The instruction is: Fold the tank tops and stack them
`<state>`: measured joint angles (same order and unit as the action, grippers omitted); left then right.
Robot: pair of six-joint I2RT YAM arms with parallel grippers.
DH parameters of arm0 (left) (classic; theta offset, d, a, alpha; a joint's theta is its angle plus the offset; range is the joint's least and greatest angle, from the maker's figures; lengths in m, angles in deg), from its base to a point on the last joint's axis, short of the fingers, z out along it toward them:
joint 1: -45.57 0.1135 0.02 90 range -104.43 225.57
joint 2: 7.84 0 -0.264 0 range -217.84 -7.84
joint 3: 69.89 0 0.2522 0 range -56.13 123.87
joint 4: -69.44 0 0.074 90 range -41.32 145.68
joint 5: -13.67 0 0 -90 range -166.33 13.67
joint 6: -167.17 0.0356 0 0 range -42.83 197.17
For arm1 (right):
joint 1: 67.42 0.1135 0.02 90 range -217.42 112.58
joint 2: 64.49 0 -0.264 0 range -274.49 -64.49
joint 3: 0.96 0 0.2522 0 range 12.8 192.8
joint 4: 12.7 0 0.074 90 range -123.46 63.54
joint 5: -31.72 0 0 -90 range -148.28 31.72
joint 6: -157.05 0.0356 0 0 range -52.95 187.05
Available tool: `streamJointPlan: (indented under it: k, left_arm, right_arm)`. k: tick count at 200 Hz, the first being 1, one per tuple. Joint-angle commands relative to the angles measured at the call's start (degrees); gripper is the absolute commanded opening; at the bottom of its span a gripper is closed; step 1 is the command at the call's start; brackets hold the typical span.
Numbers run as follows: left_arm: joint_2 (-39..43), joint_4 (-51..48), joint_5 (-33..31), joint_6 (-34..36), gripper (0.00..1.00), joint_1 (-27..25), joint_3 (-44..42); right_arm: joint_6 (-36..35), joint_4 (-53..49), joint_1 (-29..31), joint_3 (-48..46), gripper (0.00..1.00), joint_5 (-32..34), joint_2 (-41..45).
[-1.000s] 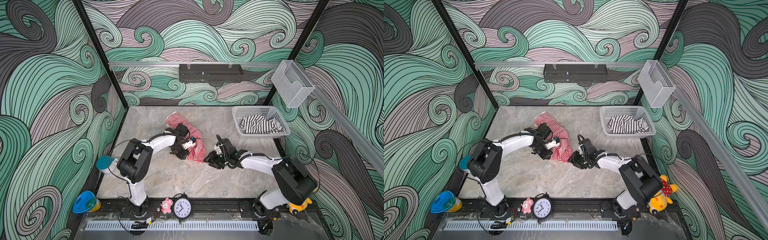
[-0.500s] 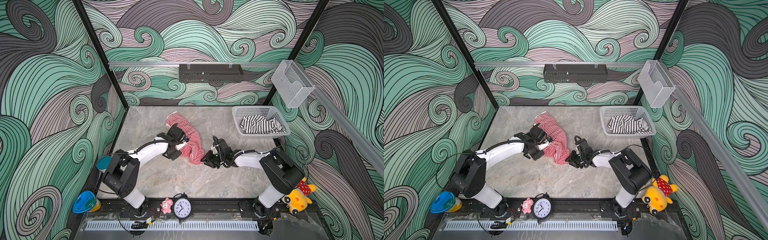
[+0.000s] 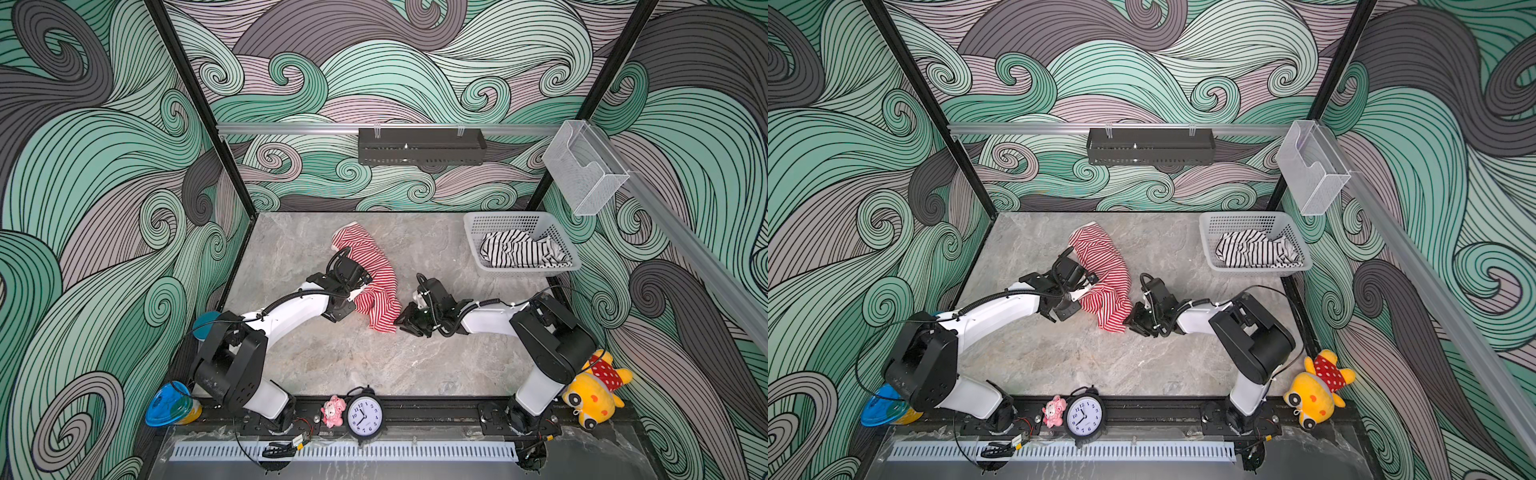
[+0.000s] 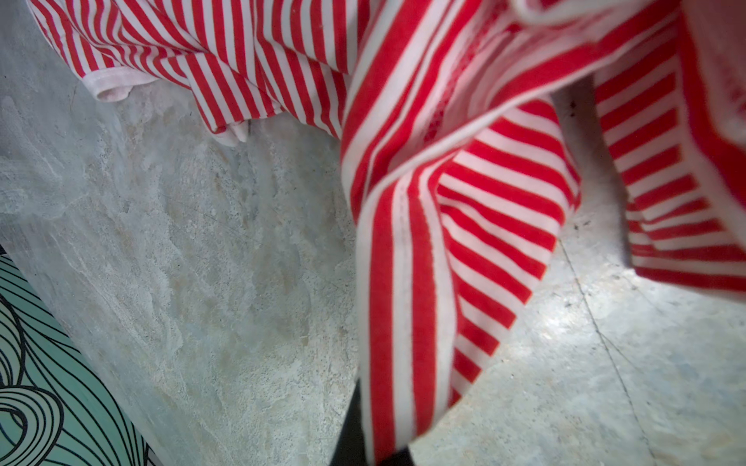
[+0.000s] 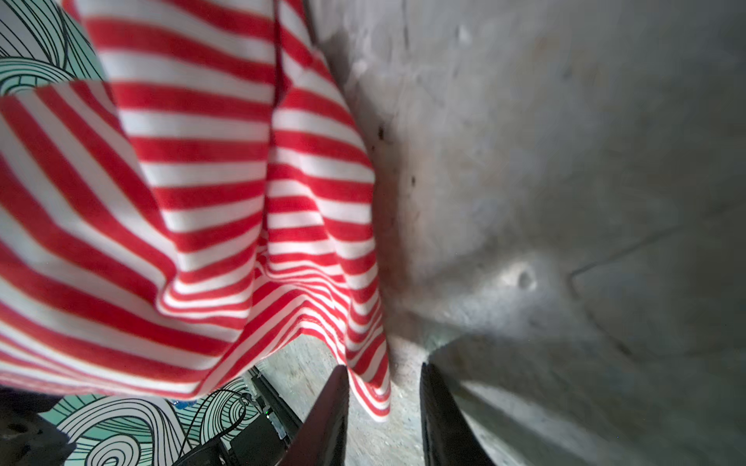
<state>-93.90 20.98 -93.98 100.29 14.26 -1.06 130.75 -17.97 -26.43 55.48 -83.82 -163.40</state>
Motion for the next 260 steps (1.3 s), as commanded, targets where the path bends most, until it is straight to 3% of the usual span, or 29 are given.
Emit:
streamJointPlan:
  k: [1, 51, 73, 100, 106, 122, 143, 174, 212, 260]
  left_arm:
    - [-1.3, 0.9, -1.1, -0.6, 0.00, -0.3, -0.9]
    - [-1.3, 0.8, -0.7, -1.3, 0.00, -0.3, -0.8]
    - [-0.6, 1.1, -0.8, -1.3, 0.00, -0.3, -1.2]
    - [0.0, 2.5, -2.6, -0.1, 0.00, -0.3, -2.7]
    - [0.1, 3.2, -3.6, 0.6, 0.00, -0.2, -3.2]
    - [1.2, 6.0, -7.4, 3.4, 0.00, -0.2, -5.4]
    - [4.0, 11.4, -11.8, 8.8, 0.00, -0.1, -9.5]
    - [10.2, 18.0, -14.3, 15.5, 0.00, 0.3, -15.0]
    - [15.0, 21.3, -13.4, 20.2, 0.00, 0.4, -19.1]
    - [16.4, 20.3, -11.4, 22.1, 0.00, 0.2, -21.5]
  right_arm:
    - [1.5, -0.6, 1.8, 0.4, 0.33, 0.5, 0.1]
    - [2.7, 2.4, 3.0, -0.2, 0.27, 0.8, -2.9]
    - [2.4, 3.2, 2.8, -0.3, 0.20, 2.0, -3.4]
    - [2.3, 4.6, 2.2, -0.8, 0.00, 2.2, -3.1]
    - [1.7, 4.0, 2.0, -0.8, 0.00, 2.2, -2.2]
    - [-2.6, -2.6, 0.7, 0.3, 0.00, 2.2, 1.7]
    - [-11.4, -18.8, -1.8, 4.2, 0.00, 3.9, 8.2]
    - [-21.2, -36.1, -6.1, 7.4, 0.00, 6.9, 14.2]
    - [-27.2, -43.6, -9.3, 7.0, 0.00, 7.9, 14.1]
    - [-30.2, -50.4, -10.8, 8.7, 0.00, 17.0, 11.9]
